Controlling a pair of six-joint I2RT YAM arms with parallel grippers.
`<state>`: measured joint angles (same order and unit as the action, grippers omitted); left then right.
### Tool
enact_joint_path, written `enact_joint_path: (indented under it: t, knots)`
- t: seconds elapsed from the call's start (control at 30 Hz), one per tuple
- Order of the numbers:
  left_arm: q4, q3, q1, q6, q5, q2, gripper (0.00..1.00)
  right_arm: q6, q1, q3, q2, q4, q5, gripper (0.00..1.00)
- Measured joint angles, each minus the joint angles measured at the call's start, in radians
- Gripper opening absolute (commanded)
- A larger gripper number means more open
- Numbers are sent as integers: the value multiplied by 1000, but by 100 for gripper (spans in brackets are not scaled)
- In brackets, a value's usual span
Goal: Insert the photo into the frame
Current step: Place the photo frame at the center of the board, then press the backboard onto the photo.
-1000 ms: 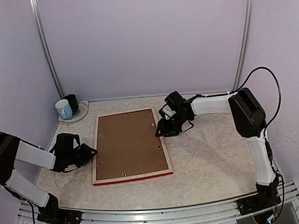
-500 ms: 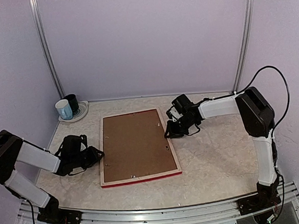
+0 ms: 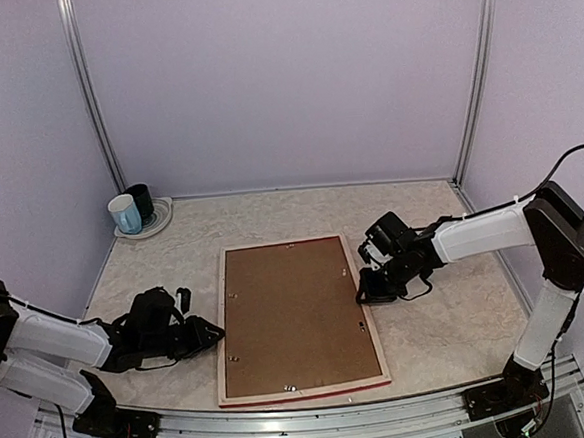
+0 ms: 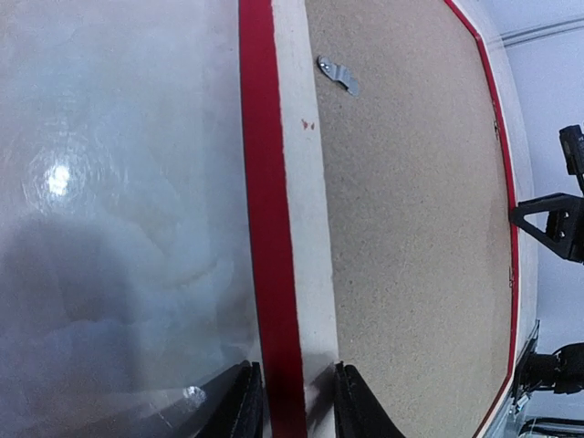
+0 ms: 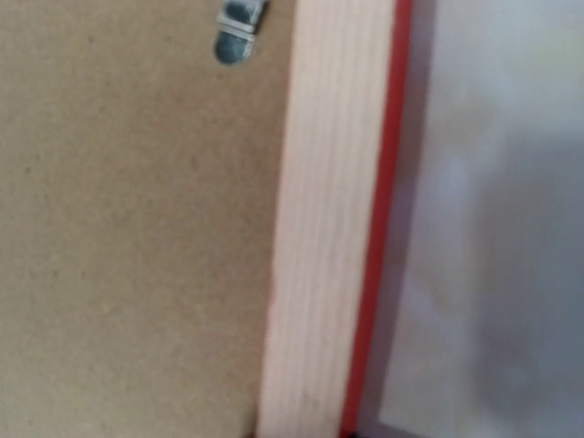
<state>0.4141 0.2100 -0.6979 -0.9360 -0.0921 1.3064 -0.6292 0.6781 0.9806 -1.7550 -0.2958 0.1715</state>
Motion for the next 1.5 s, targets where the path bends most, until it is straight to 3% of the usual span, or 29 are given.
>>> enact_joint_path:
  t: [0.07,0.2,0.33,0.5,0.67,1.0,1.5]
  knots:
    - [-58,-2,-12,-10,4,-44,37,-7,8,-27,37,-22,-14,28]
    - [-225,31,-9,-5,62,-136,42,-3,13,-20,98,-60,-64,37]
    - [-359,125,21,18,106,-200,44,11,14,42,133,-100,-115,39]
    - [-416,262,77,68,108,-211,44,36,52,114,149,-115,-163,39]
    - [-417,406,88,133,74,-61,44,66,175,171,122,-81,-164,39]
    - [-373,556,61,212,2,302,43,79,338,236,-102,6,-102,38]
    - [-253,620,70,245,-63,456,40,63,366,250,-217,113,-40,35]
